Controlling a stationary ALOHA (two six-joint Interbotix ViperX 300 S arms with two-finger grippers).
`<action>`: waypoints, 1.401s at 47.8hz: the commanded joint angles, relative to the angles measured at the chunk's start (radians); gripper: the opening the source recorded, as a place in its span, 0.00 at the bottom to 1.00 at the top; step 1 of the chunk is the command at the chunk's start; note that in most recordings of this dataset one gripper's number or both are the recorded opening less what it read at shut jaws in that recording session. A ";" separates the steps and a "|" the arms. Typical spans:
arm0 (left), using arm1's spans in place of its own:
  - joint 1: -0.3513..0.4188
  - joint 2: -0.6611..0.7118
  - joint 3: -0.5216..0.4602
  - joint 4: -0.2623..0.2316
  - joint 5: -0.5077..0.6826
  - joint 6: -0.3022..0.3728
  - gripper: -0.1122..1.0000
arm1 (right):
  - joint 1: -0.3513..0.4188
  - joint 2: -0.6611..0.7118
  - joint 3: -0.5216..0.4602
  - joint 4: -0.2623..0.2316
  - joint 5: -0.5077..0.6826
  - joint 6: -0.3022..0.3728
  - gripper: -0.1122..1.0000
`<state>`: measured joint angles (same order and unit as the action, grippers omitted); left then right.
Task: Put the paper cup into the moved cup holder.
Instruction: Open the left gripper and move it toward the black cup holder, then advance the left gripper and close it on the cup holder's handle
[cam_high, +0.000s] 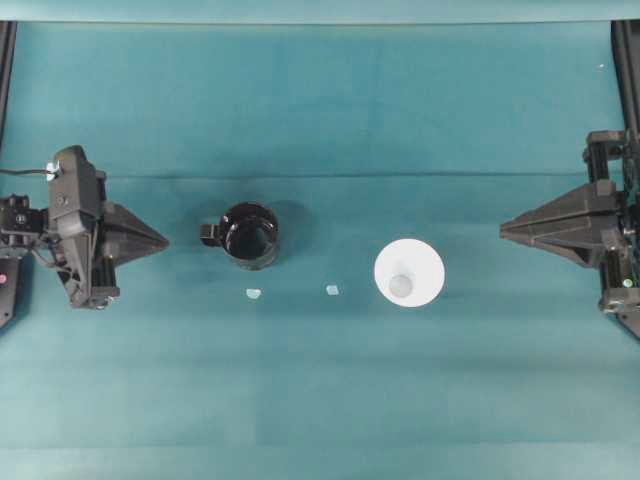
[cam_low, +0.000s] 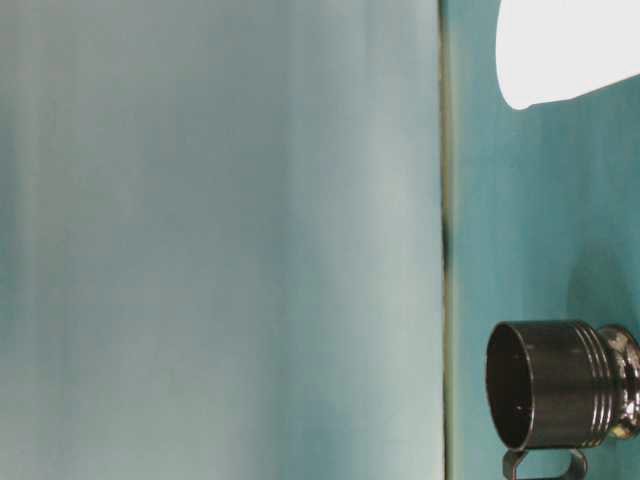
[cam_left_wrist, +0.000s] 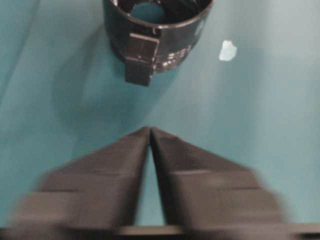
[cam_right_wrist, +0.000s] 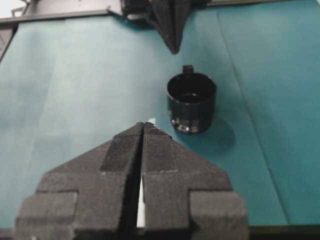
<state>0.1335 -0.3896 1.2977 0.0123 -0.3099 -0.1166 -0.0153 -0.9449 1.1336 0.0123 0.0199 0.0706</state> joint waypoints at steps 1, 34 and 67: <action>0.003 0.026 -0.023 0.002 -0.014 -0.002 0.46 | -0.002 0.003 -0.025 0.003 -0.005 0.009 0.07; 0.014 0.176 -0.133 0.002 -0.008 0.158 0.91 | -0.002 0.000 -0.025 0.003 -0.005 0.009 0.07; 0.032 0.261 -0.235 0.002 0.052 0.195 0.91 | -0.002 0.000 -0.025 0.003 0.009 0.008 0.07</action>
<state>0.1626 -0.1304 1.0830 0.0107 -0.2592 0.0767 -0.0169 -0.9495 1.1321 0.0123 0.0337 0.0706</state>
